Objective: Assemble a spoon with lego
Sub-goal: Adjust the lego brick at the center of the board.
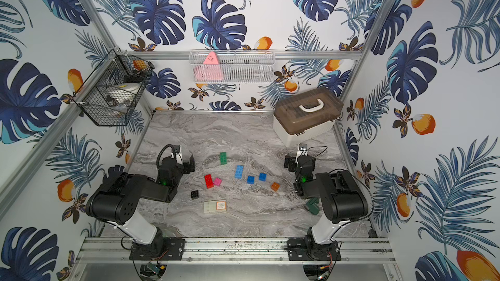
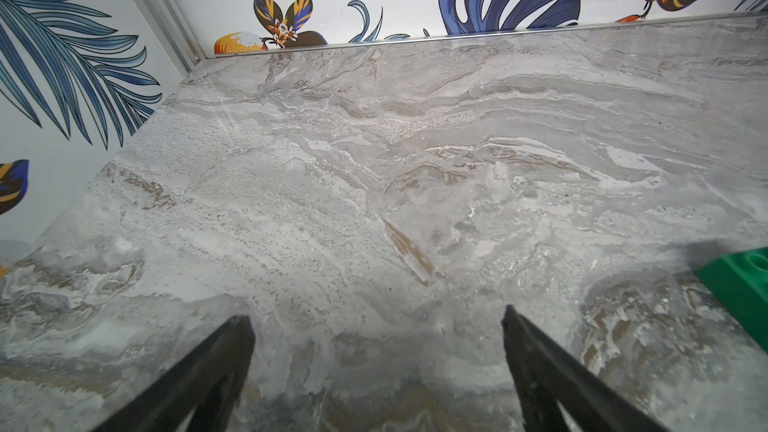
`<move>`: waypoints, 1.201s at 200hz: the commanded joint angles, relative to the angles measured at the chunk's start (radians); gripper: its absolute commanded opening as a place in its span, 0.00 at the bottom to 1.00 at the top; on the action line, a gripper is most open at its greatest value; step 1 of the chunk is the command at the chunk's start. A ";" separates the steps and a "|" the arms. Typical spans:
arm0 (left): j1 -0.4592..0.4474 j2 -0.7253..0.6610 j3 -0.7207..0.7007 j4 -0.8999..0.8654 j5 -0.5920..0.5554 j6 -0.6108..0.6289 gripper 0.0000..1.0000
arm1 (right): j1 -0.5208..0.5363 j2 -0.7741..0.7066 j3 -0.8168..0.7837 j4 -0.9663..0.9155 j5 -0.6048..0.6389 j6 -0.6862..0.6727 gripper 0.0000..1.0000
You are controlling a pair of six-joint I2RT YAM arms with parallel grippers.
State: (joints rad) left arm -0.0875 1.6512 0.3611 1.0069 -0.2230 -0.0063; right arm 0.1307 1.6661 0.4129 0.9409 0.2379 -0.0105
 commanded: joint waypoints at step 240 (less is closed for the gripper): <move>-0.139 0.013 -0.120 0.310 -0.248 0.065 0.99 | 0.340 -0.254 0.502 -1.227 0.059 0.214 1.00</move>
State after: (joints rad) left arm -0.2249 1.6657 0.2474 1.2385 -0.4706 0.0475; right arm 0.4683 1.4017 0.8711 -0.0021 0.3809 0.0677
